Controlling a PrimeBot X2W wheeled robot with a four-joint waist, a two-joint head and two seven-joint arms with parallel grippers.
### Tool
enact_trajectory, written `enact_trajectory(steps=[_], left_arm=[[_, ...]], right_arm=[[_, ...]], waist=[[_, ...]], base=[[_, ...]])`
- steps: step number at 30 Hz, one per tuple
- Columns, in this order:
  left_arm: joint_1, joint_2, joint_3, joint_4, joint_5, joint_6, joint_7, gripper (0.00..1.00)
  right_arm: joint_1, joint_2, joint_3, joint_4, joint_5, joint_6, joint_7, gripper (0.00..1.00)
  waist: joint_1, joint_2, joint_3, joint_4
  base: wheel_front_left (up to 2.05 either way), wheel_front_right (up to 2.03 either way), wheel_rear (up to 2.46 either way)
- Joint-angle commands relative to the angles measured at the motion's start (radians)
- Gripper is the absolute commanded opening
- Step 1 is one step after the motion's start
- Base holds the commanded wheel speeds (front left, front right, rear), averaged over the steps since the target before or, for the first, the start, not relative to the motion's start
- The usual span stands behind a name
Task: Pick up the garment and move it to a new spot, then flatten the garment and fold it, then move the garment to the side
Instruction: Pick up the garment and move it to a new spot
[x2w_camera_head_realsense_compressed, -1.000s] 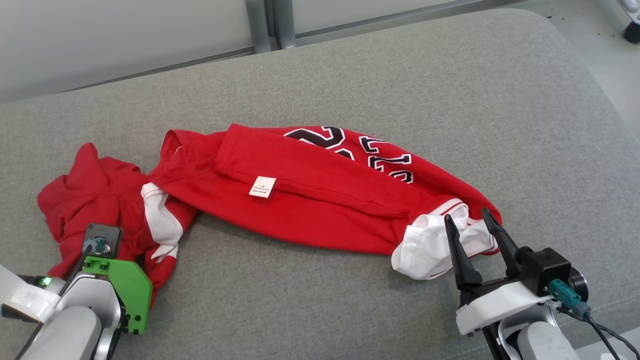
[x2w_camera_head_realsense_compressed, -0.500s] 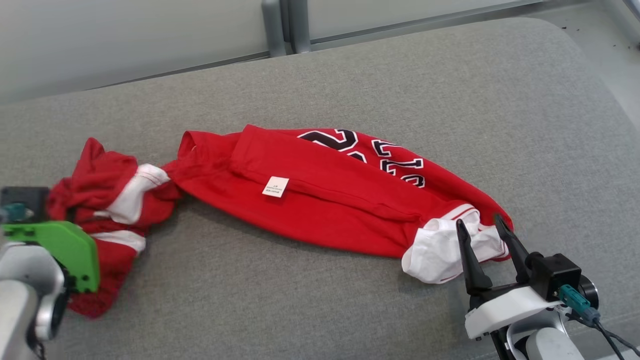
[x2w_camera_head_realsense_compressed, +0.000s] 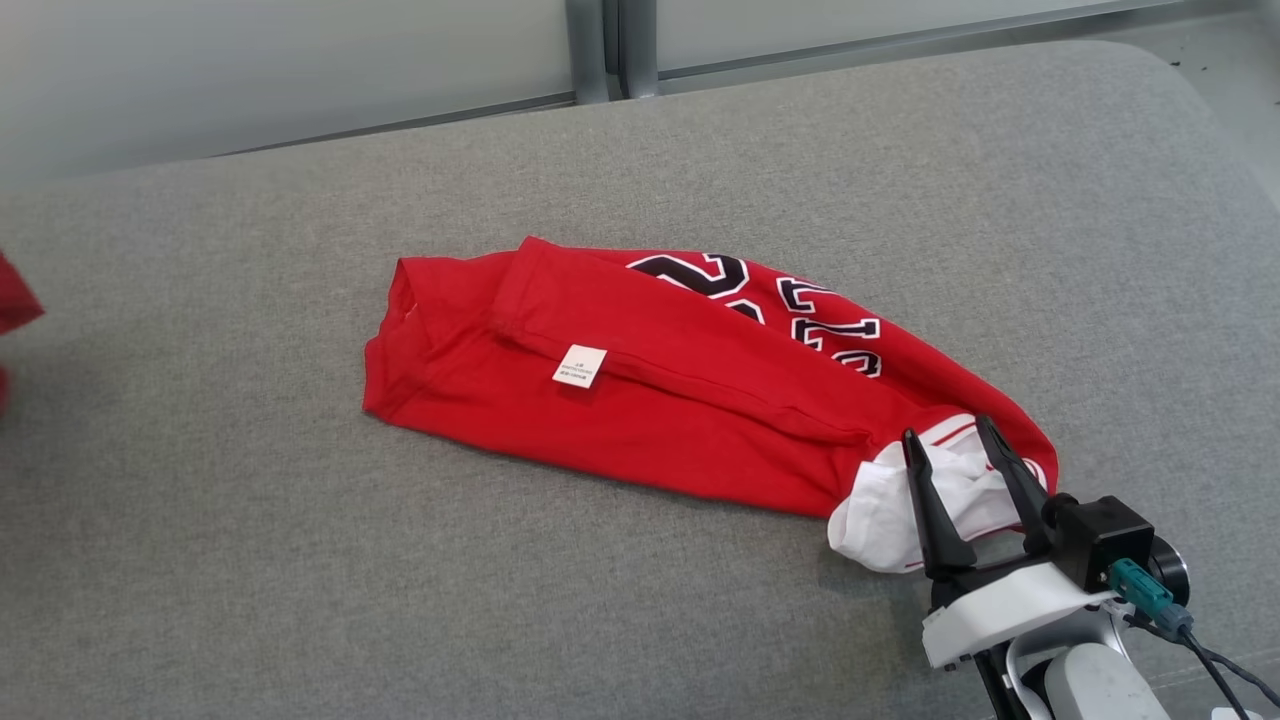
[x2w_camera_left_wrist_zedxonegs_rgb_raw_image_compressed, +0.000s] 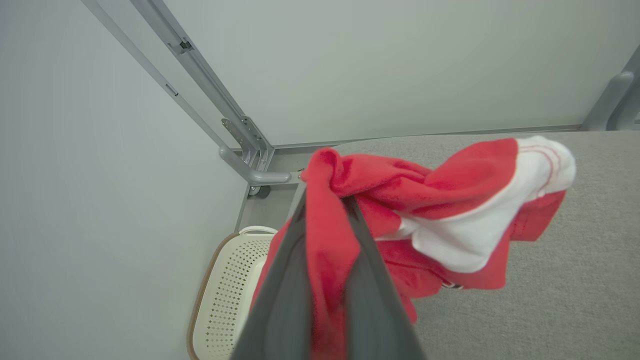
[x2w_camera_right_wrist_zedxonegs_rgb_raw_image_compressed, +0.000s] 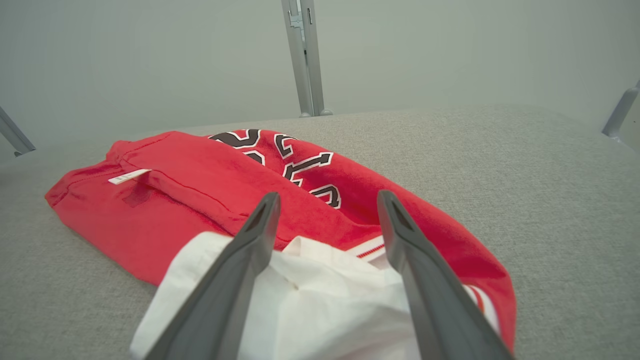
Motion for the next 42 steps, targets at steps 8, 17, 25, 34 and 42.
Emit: enact_trajectory(steps=[8, 17, 25, 34, 42], left_arm=[[-0.131, 0.000, -0.009, 0.186, -0.026, -0.074, 0.023, 0.00], [-0.104, -0.077, 0.001, 0.415, -0.079, -0.141, -0.080, 0.00], [-0.111, -0.140, 0.006, 0.544, -0.092, -0.123, -0.151, 1.00], [-0.124, -0.163, -0.006, 0.508, -0.079, -0.127, -0.194, 1.00], [-0.008, -0.195, 0.009, 0.282, -0.074, -0.087, -0.337, 1.00]], right_arm=[[-0.025, -0.003, 0.013, 0.002, 0.020, 0.000, -0.003, 1.00], [-0.043, -0.003, 0.020, -0.005, 0.022, 0.000, -0.003, 1.00], [-0.035, -0.002, 0.000, -0.012, 0.006, 0.000, -0.003, 1.00], [-0.022, -0.003, 0.001, -0.021, 0.005, 0.000, -0.003, 1.00], [0.025, -0.003, -0.024, -0.048, -0.024, 0.000, -0.003, 1.00]], waist=[[0.0000, 0.0119, 0.034, -0.020], [0.0000, 0.0119, 0.072, -0.052], [0.0000, 0.0119, 0.075, -0.041], [0.0000, 0.0119, 0.039, -0.009], [0.0000, 0.0119, -0.011, 0.051]], base=[[0.00, 0.00, 0.00], [0.00, 0.00, 0.00], [0.00, 0.00, 0.00], [0.00, 0.00, 0.00], [0.00, 0.00, 0.00]])
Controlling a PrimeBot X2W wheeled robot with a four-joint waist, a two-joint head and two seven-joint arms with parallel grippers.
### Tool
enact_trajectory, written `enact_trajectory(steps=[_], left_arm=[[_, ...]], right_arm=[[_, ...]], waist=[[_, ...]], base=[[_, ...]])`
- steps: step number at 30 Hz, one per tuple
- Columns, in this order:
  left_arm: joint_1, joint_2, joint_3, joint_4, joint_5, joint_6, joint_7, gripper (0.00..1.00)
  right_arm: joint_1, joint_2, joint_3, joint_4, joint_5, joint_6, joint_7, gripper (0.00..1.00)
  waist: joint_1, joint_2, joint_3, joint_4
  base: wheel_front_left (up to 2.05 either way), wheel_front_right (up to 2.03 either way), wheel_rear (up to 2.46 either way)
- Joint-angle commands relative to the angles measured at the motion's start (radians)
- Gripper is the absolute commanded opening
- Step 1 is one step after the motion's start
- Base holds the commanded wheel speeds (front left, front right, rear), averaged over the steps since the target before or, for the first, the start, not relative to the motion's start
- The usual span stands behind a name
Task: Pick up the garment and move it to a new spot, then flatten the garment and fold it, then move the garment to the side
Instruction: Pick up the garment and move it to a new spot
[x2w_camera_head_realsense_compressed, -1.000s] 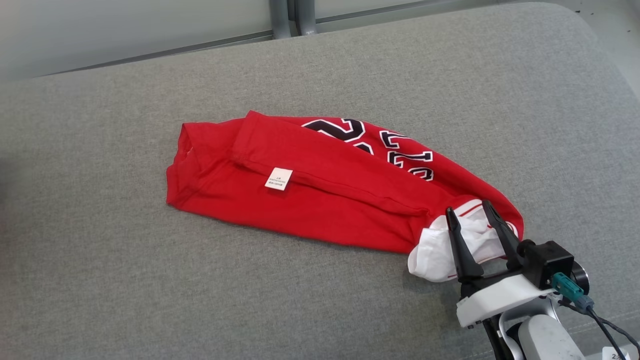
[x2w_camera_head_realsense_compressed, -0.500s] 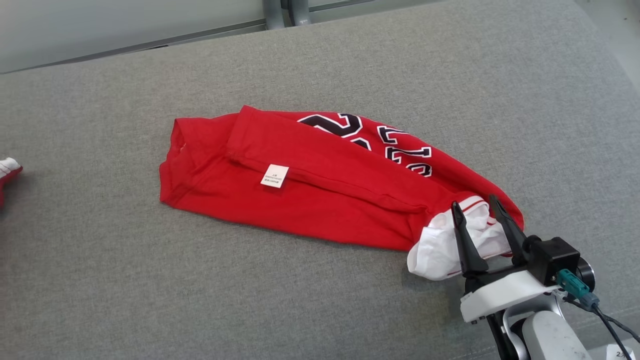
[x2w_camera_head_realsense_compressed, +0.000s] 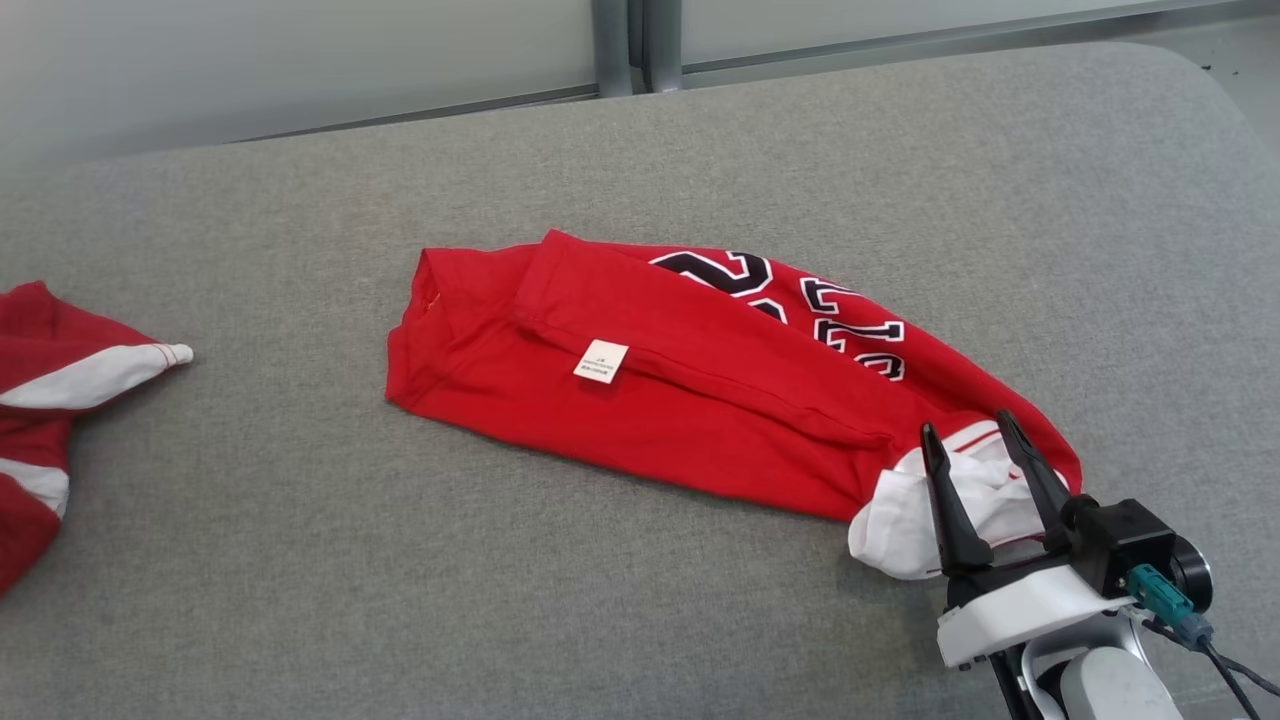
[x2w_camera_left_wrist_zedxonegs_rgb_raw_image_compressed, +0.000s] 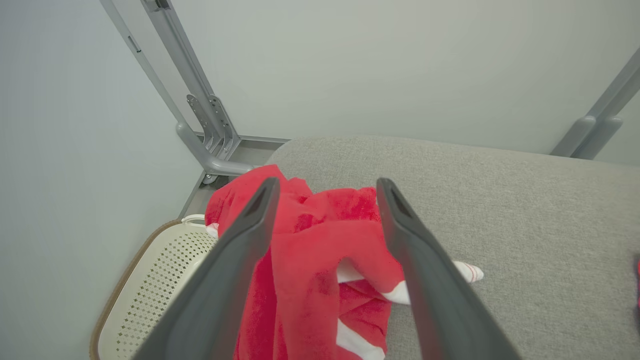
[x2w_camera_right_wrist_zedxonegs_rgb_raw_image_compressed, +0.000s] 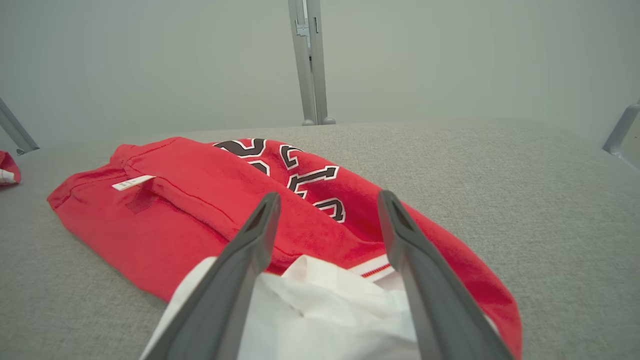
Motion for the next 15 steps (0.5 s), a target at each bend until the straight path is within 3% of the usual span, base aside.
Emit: enact_trajectory(steps=[1, 10, 15], left_arm=[[0.053, -0.009, 0.010, -0.057, -0.006, 0.023, -0.030, 1.00], [0.352, -0.042, 0.049, -0.412, 0.023, 0.166, -0.159, 1.00], [0.473, -0.091, 0.021, -0.512, 0.053, 0.191, -0.242, 1.00]], right_arm=[[0.015, -0.002, -0.005, -0.009, -0.011, 0.000, -0.003, 1.00], [0.039, -0.003, -0.025, -0.048, -0.052, 0.000, -0.003, 1.00], [0.059, -0.003, -0.037, -0.059, -0.062, 0.000, -0.003, 1.00]], waist=[[0.0000, 0.0119, -0.029, 0.033], [0.0000, 0.0119, -0.063, 0.093], [0.0000, 0.0119, -0.077, 0.118]], base=[[0.00, 0.00, 0.00], [0.00, 0.00, 0.00], [0.00, 0.00, 0.00]])
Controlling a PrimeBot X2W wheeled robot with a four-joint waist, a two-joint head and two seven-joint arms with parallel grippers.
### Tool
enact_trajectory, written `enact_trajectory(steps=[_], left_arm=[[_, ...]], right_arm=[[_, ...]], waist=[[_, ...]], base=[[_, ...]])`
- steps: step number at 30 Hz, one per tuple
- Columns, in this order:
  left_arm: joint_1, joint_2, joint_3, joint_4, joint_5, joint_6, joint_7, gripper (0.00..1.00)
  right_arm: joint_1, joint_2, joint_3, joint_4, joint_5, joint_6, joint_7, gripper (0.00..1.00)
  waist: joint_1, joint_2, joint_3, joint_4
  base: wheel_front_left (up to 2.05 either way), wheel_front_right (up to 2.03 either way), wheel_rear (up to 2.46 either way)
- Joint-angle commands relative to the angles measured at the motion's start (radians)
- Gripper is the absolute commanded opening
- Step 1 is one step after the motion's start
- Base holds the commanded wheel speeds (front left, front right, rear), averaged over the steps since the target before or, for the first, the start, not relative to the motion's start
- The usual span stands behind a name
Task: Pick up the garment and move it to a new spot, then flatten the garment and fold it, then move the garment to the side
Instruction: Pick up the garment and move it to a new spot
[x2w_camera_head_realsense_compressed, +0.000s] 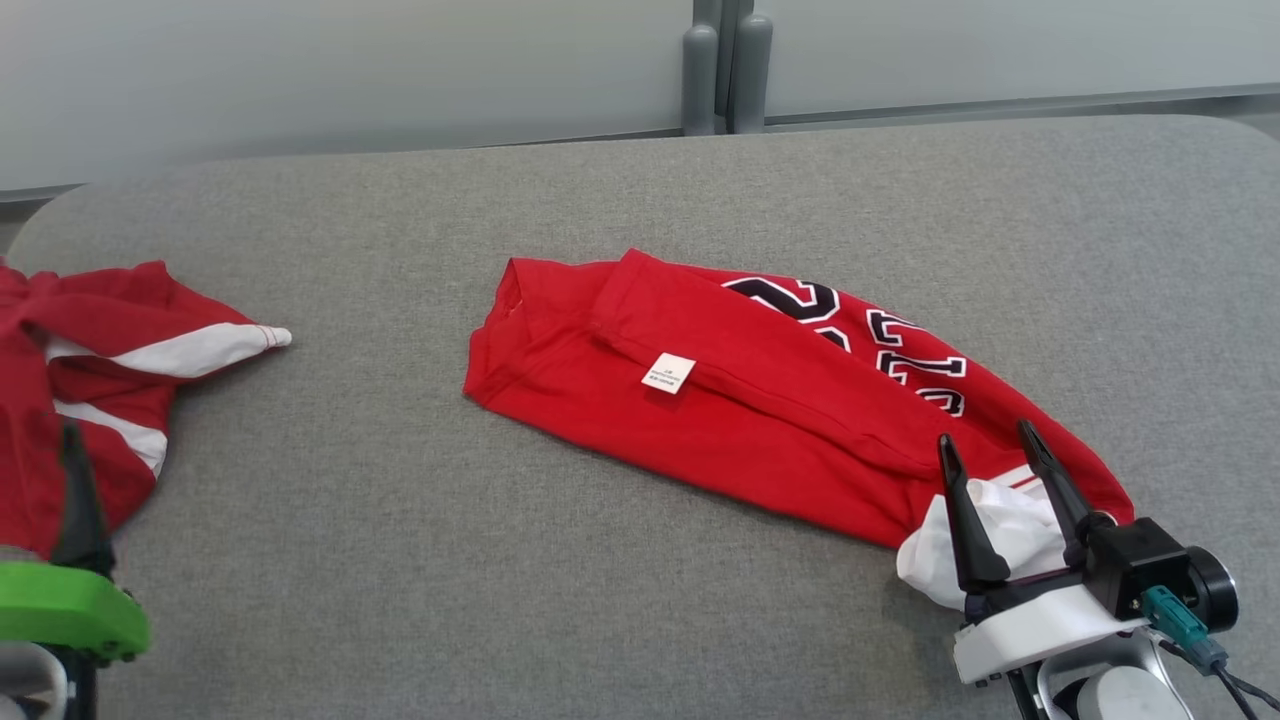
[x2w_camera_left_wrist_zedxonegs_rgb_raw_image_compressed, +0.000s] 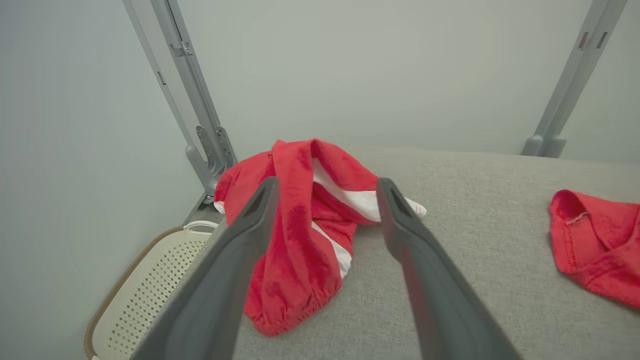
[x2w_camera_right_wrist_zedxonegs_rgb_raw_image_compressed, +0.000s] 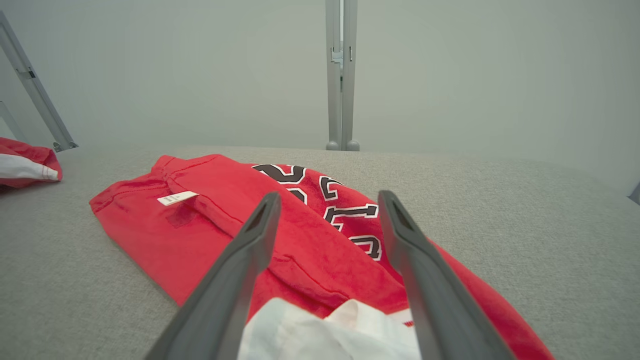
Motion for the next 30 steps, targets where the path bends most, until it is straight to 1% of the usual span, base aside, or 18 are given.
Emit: enact_trajectory(steps=[1, 2, 3, 5, 6, 9, 11, 15, 16, 20, 24, 30], left_arm=[[0.038, -0.027, -0.011, -0.028, 0.018, 0.018, -0.031, 1.00], [0.056, -0.036, -0.021, -0.043, 0.030, 0.025, -0.048, 1.00], [0.069, -0.055, -0.034, -0.059, 0.032, 0.020, -0.067, 1.00], [0.096, -0.078, -0.050, -0.068, 0.055, 0.036, -0.096, 1.00], [0.104, -0.093, -0.057, -0.075, 0.058, 0.028, -0.111, 1.00], [0.130, -0.137, -0.063, -0.068, 0.074, 0.031, -0.142, 1.00], [0.147, -0.173, -0.066, -0.076, 0.086, 0.031, -0.155, 1.00], [0.186, -0.233, -0.060, -0.079, 0.121, 0.016, -0.163, 1.00], [0.186, -0.233, -0.060, -0.079, 0.121, 0.016, -0.163, 1.00], [0.225, -0.298, -0.024, -0.093, 0.158, -0.002, -0.162, 1.00], [0.258, -0.349, 0.018, -0.098, 0.192, -0.027, -0.162, 1.00], [0.284, -0.399, 0.069, -0.082, 0.228, -0.076, -0.162, 1.00]], right_arm=[[0.018, -0.004, -0.006, -0.006, -0.006, 0.000, -0.003, 1.00], [0.021, -0.004, -0.007, -0.008, -0.009, 0.000, -0.003, 1.00], [0.026, -0.003, -0.009, -0.011, -0.011, 0.000, -0.003, 1.00], [0.040, -0.004, -0.013, -0.016, -0.013, 0.000, -0.003, 1.00], [0.044, -0.003, -0.013, -0.019, -0.015, 0.000, -0.003, 1.00], [0.062, -0.004, -0.011, -0.027, -0.015, 0.000, -0.003, 1.00], [0.073, -0.004, -0.009, -0.030, -0.012, 0.000, -0.003, 1.00], [0.101, -0.004, 0.002, -0.040, -0.001, 0.000, -0.003, 1.00], [0.101, -0.004, 0.002, -0.040, -0.001, 0.000, -0.003, 1.00], [0.142, -0.003, 0.007, -0.057, 0.008, 0.000, -0.003, 1.00], [0.175, -0.004, 0.013, -0.068, 0.009, 0.000, -0.003, 1.00], [0.198, -0.004, 0.019, -0.067, 0.005, 0.000, -0.003, 1.00]], waist=[[0.0000, 0.0119, -0.016, 0.019], [0.0000, 0.0119, -0.019, 0.022], [0.0000, 0.0119, -0.021, 0.025], [0.0000, 0.0119, -0.027, 0.028], [0.0000, 0.0119, -0.028, 0.028], [0.0000, 0.0119, -0.036, 0.020], [0.0000, 0.0119, -0.042, 0.011], [0.0000, 0.0119, -0.062, -0.012], [0.0000, 0.0119, -0.062, -0.012], [0.0000, 0.0119, -0.075, -0.033], [0.0000, 0.0119, -0.083, -0.055], [0.0000, 0.0119, -0.098, -0.079]], base=[[0.00, 0.00, 0.00], [0.00, 0.00, 0.00], [0.00, 0.00, 0.00], [0.00, 0.00, 0.00], [0.00, 0.00, 0.00], [0.00, 0.00, 0.00], [0.00, 0.00, 0.00], [0.00, 0.00, 0.00], [0.00, 0.00, 0.00], [0.00, 0.00, 0.00], [0.00, 0.00, 0.00], [0.00, 0.00, 0.00]])
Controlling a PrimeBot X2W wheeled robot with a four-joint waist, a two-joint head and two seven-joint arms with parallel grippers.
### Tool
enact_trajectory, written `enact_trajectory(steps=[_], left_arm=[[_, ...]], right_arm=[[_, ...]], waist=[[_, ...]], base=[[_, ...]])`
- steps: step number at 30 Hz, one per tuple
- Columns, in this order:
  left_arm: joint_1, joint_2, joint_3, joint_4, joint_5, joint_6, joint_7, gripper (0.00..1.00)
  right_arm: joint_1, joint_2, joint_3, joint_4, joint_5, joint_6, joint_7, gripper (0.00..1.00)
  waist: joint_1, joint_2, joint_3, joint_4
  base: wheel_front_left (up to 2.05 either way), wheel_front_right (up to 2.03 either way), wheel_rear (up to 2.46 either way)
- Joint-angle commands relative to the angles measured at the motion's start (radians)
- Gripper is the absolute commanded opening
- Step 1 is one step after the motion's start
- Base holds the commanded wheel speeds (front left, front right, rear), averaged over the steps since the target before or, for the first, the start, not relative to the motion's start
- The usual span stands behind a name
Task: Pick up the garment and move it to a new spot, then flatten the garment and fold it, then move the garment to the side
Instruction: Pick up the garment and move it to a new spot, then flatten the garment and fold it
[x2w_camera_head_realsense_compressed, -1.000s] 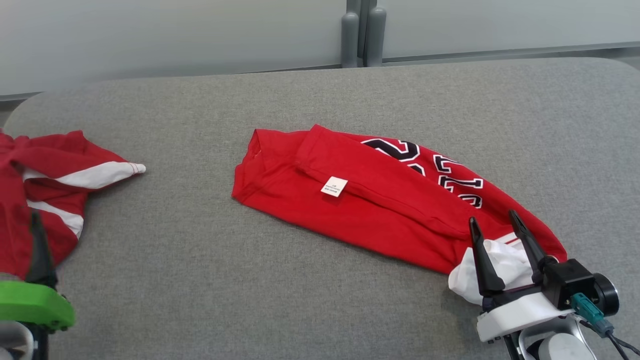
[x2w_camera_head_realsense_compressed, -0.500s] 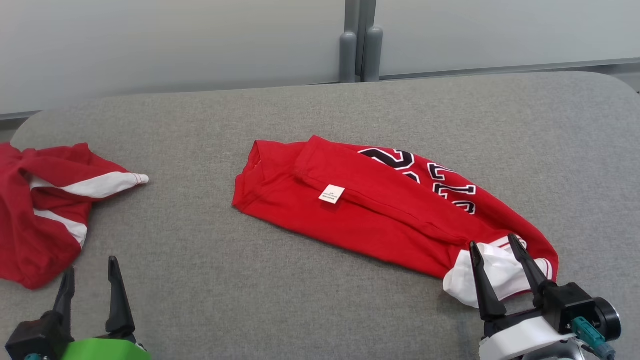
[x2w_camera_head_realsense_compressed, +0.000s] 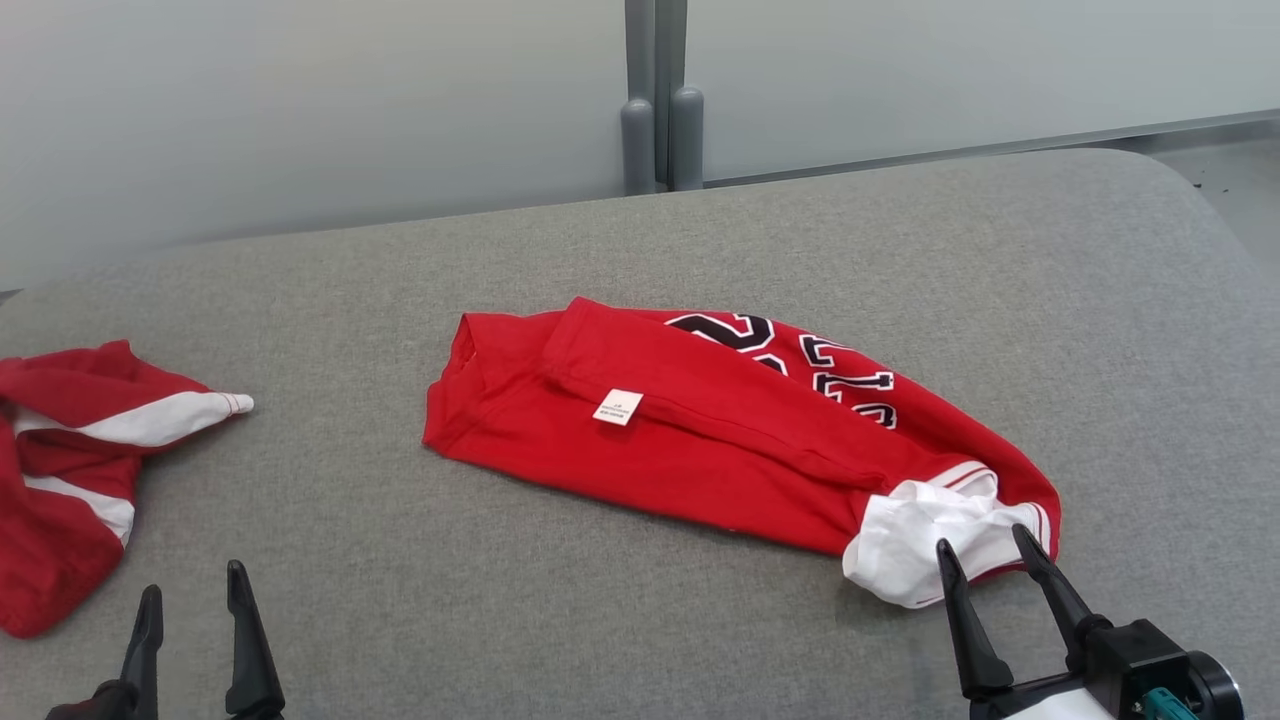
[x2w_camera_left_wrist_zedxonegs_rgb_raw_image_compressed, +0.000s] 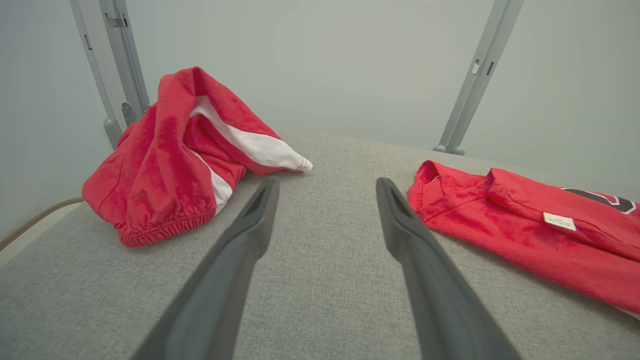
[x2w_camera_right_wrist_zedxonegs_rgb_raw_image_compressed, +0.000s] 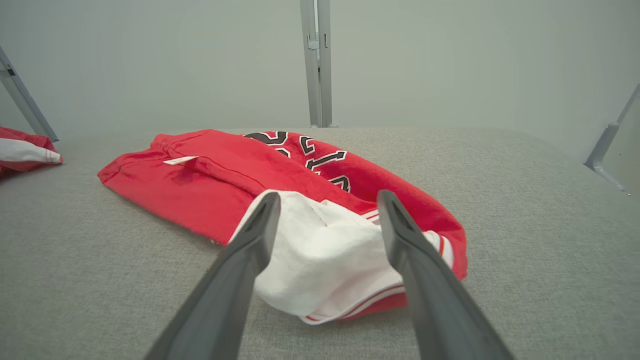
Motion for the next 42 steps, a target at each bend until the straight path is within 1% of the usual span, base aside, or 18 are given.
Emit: enact_trajectory(steps=[1, 6, 12, 15, 19, 22, 32, 42], left_arm=[[0.015, -0.005, 0.014, 0.000, 0.014, -0.008, -0.005, 1.00], [0.038, -0.021, 0.047, 0.009, 0.050, -0.035, -0.005, 1.00], [0.047, -0.002, 0.027, 0.033, 0.094, -0.087, -0.005, 1.00], [0.025, 0.007, 0.014, 0.050, 0.106, -0.125, -0.005, 1.00], [-0.002, 0.029, -0.006, 0.082, 0.125, -0.191, -0.004, 1.00], [-0.018, 0.038, -0.002, 0.116, 0.136, -0.221, -0.004, 1.00], [-0.015, 0.003, 0.026, 0.171, 0.155, -0.271, -0.004, 1.00], [-0.025, -0.035, 0.054, 0.186, 0.172, -0.296, -0.004, 1.00]], right_arm=[[0.011, -0.003, -0.003, -0.003, 0.002, 0.000, -0.003, 1.00], [0.017, -0.003, -0.009, -0.004, -0.006, 0.000, -0.003, 1.00], [-0.018, -0.003, 0.000, 0.015, -0.034, 0.000, -0.003, 1.00], [-0.023, -0.003, -0.005, 0.021, -0.036, 0.000, -0.003, 1.00], [-0.025, -0.003, -0.006, 0.026, -0.042, 0.000, -0.003, 1.00], [-0.030, -0.003, -0.001, 0.033, -0.046, 0.000, -0.003, 1.00], [-0.038, -0.003, -0.011, 0.053, -0.053, 0.000, -0.003, 1.00], [-0.040, -0.003, -0.004, 0.055, -0.051, 0.000, -0.003, 1.00]], waist=[[0.0000, 0.0119, -0.010, -0.009], [0.0000, 0.0119, -0.021, -0.013], [0.0000, 0.0119, -0.026, 0.004], [0.0000, 0.0119, -0.029, 0.019], [0.0000, 0.0119, -0.028, 0.032], [0.0000, 0.0119, -0.029, 0.032], [0.0000, 0.0119, -0.042, 0.027], [0.0000, 0.0119, -0.043, 0.030]], base=[[0.00, 0.00, 0.00], [0.00, 0.00, 0.00], [0.00, 0.00, 0.00], [0.00, 0.00, 0.00], [0.00, 0.00, 0.00], [0.00, 0.00, 0.00], [0.00, 0.00, 0.00], [0.00, 0.00, 0.00]])
